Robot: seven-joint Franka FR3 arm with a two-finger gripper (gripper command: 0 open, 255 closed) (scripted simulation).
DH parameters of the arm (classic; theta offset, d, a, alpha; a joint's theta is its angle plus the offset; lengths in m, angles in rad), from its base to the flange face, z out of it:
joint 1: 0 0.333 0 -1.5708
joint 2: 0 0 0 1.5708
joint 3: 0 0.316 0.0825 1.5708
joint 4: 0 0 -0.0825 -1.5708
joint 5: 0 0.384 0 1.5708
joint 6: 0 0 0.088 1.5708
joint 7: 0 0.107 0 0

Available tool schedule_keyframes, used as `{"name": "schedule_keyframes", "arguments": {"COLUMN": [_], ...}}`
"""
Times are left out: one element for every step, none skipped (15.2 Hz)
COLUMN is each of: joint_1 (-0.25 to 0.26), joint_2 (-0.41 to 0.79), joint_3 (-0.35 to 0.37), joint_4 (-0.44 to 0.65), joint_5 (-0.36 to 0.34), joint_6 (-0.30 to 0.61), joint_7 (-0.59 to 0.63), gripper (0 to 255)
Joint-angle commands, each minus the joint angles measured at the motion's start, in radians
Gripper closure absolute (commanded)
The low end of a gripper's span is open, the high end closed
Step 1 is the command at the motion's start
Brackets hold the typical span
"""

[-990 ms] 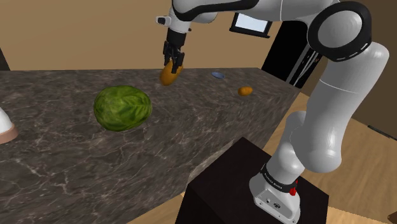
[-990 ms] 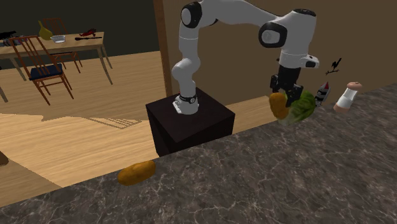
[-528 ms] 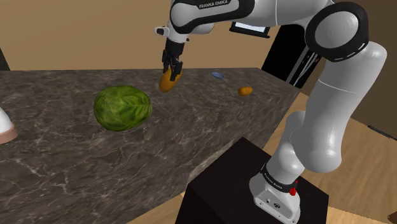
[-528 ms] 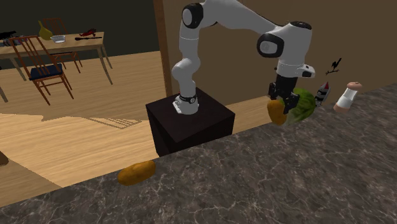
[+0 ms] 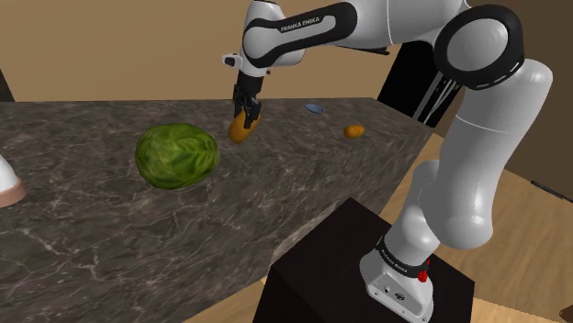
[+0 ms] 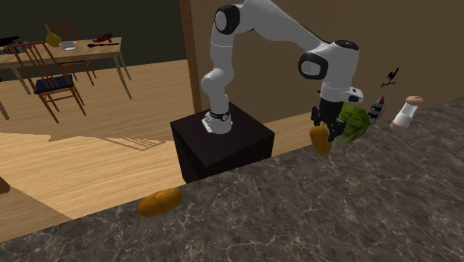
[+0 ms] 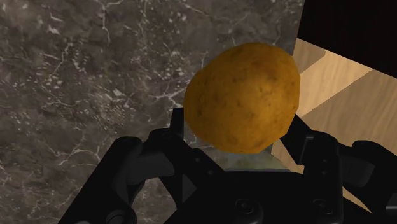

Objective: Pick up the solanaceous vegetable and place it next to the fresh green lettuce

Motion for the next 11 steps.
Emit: {"name": "schedule_keyframes", "arguments": {"joint_1": [0.000, -0.001, -0.001, -0.001, -0.002, -0.002, -0.003, -0.003, -0.004, -0.005, -0.005], "joint_2": [0.006, 0.011, 0.016, 0.021, 0.027, 0.033, 0.038, 0.044, 0.051, 0.057, 0.064], "joint_3": [0.001, 0.001, 0.002, 0.002, 0.003, 0.003, 0.004, 0.005, 0.005, 0.006, 0.007], "joint_4": [-0.020, -0.027, -0.035, -0.042, -0.049, -0.056, -0.063, -0.069, -0.075, -0.081, -0.087], "joint_5": [0.003, 0.006, 0.008, 0.011, 0.013, 0.016, 0.019, 0.022, 0.025, 0.028, 0.031], "joint_6": [0.026, 0.038, 0.051, 0.063, 0.075, 0.087, 0.099, 0.111, 0.123, 0.135, 0.147], "joint_7": [-0.003, -0.005, -0.006, -0.008, -0.010, -0.012, -0.014, -0.016, -0.018, -0.021, -0.023], "gripper": [255, 255, 255, 255, 255, 255, 255, 255, 255, 255, 255]}}
